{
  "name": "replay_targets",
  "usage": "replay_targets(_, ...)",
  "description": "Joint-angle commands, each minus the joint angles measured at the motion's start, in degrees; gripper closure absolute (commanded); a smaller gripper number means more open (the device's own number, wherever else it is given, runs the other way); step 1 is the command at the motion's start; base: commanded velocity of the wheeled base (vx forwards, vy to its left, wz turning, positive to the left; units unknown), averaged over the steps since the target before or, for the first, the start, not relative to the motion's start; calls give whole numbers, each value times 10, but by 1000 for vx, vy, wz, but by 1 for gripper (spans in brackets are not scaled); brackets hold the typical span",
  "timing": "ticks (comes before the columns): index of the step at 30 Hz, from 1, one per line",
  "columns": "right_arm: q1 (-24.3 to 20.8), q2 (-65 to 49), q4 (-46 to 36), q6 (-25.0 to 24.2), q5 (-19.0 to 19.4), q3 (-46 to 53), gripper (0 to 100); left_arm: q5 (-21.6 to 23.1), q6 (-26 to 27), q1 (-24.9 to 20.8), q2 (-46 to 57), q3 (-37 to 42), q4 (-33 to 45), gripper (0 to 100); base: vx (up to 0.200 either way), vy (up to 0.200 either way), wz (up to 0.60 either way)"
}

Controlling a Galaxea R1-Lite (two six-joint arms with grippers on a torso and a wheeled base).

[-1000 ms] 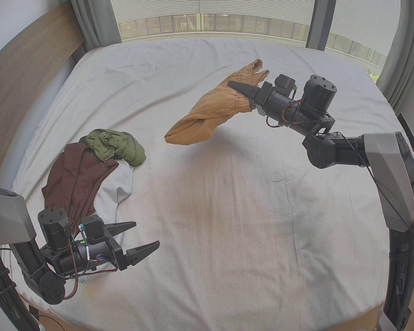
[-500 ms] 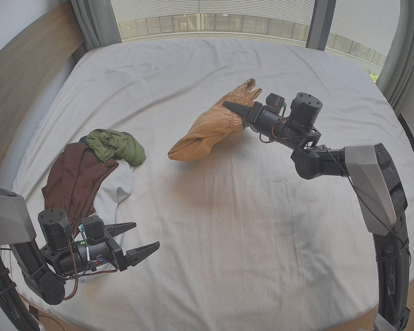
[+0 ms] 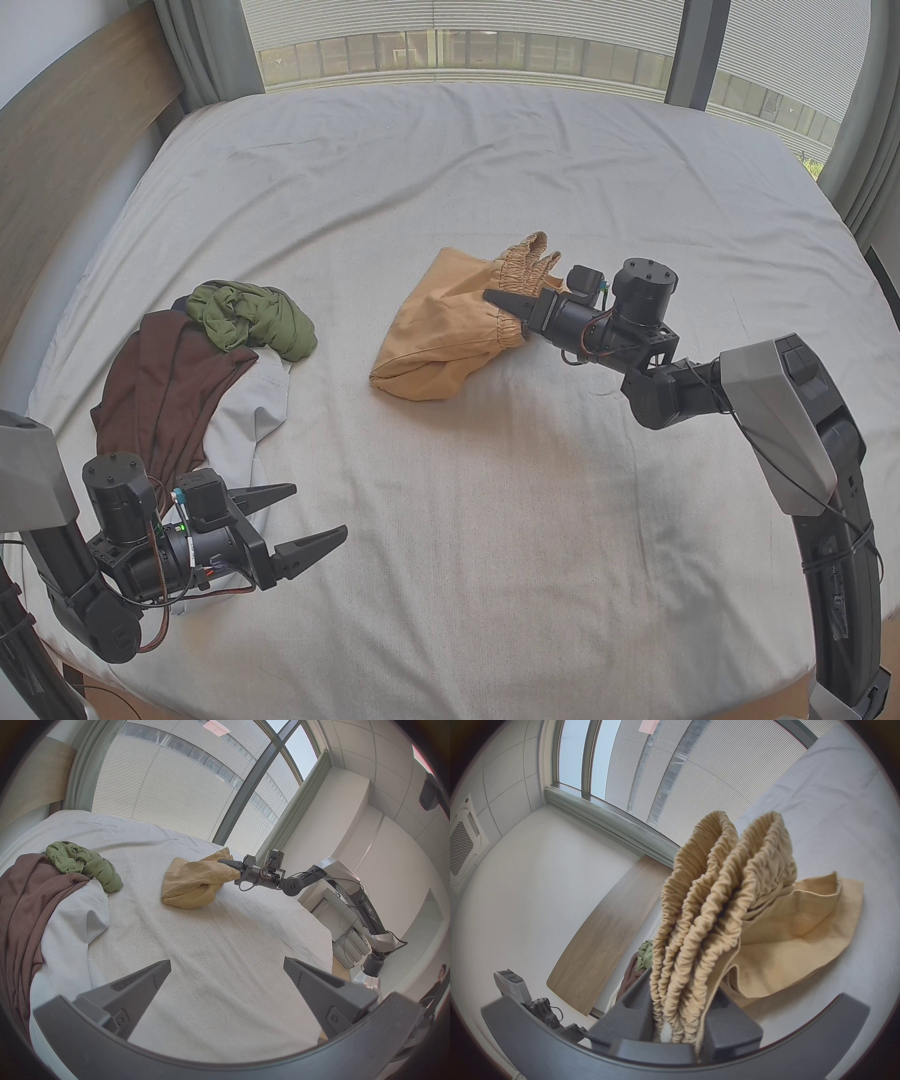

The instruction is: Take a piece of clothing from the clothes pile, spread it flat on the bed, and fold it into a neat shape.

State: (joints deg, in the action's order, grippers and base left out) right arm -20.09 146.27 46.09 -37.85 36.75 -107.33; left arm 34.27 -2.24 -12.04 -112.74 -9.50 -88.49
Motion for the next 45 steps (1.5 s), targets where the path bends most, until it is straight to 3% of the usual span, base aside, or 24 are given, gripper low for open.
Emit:
replay_targets(1, 9, -11, 8, 28, -13, 71, 100, 0, 0, 0, 1, 0, 0, 0, 0, 0, 0)
replay_targets(10, 25, -49, 42, 58, -26, 201, 100, 0, 0, -3, -1, 0, 0, 0, 0, 0, 0)
replay_targets(15, 37, -43, 62, 67, -47, 206, 100, 0, 0, -5, -1, 0, 0, 0, 0, 0, 0)
replay_targets(25, 39, -42, 62, 67, -49, 193, 100, 0, 0, -4, -1, 0, 0, 0, 0, 0, 0)
replay_targets(26, 39, -40, 62, 67, -49, 193, 0, 0, 0, -5, -1, 0, 0, 0, 0, 0, 0)
replay_targets(35, 57, -47, 65, 93, -71, 217, 0, 0, 0, -3, -1, -1, 0, 0, 0, 0, 0)
replay_targets(37, 71, -73, 91, 124, -92, 237, 0, 0, 0, 0, -1, -2, 0, 0, 0, 0, 0)
replay_targets(45, 80, -190, 117, 125, -94, 284, 0, -1, 0, -3, 5, -3, -1, 0, 0, 0, 0)
